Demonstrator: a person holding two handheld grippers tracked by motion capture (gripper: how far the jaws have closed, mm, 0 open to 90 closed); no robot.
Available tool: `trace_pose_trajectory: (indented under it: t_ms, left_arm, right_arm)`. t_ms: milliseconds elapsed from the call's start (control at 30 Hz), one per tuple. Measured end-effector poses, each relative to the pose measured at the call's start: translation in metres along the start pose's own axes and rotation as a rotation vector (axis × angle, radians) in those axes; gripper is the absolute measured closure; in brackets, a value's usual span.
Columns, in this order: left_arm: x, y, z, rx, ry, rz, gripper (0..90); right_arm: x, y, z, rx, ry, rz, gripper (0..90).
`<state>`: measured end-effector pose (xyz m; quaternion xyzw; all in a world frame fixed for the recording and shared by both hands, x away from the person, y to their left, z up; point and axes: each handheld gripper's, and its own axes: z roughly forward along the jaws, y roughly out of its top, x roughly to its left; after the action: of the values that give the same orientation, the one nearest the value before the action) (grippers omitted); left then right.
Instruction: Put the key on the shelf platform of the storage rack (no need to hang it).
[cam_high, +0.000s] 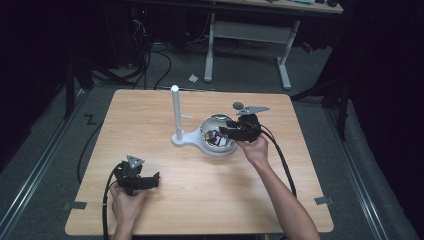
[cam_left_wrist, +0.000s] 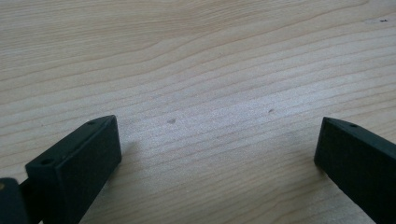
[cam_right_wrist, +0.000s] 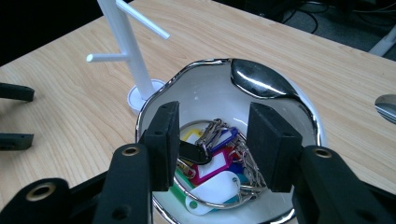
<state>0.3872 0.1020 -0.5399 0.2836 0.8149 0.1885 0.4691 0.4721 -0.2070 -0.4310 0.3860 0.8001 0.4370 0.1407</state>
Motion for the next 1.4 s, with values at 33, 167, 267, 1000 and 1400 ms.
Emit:
trace_pose_trajectory:
  t_ms: [33, 167, 267, 1000, 1400]
  left_arm:
    - [0.000, 0.000, 0.000, 0.000, 0.000, -0.001, 0.8]
    - [0.000, 0.000, 0.000, 0.000, -0.001, 0.002, 0.8]
    - [0.000, 0.000, 0.000, 0.000, 0.000, 0.000, 0.8]
    - [0.000, 0.000, -0.001, 0.008, -0.001, -0.005, 0.7]
    - [-0.001, 0.000, -0.001, 0.007, 0.001, -0.010, 0.6]
  right_arm:
    - [0.000, 0.000, -0.002, -0.003, -0.002, -0.002, 53.4]
    - [0.001, 0.002, -0.008, -0.016, -0.001, -0.010, 52.0]
    - [0.000, 0.002, -0.012, -0.018, -0.005, -0.010, 51.4]
    - [-0.010, -0.006, -0.047, -0.081, -0.030, 0.017, 49.1]
    - [-0.016, -0.014, -0.070, -0.089, -0.059, 0.031, 48.1]
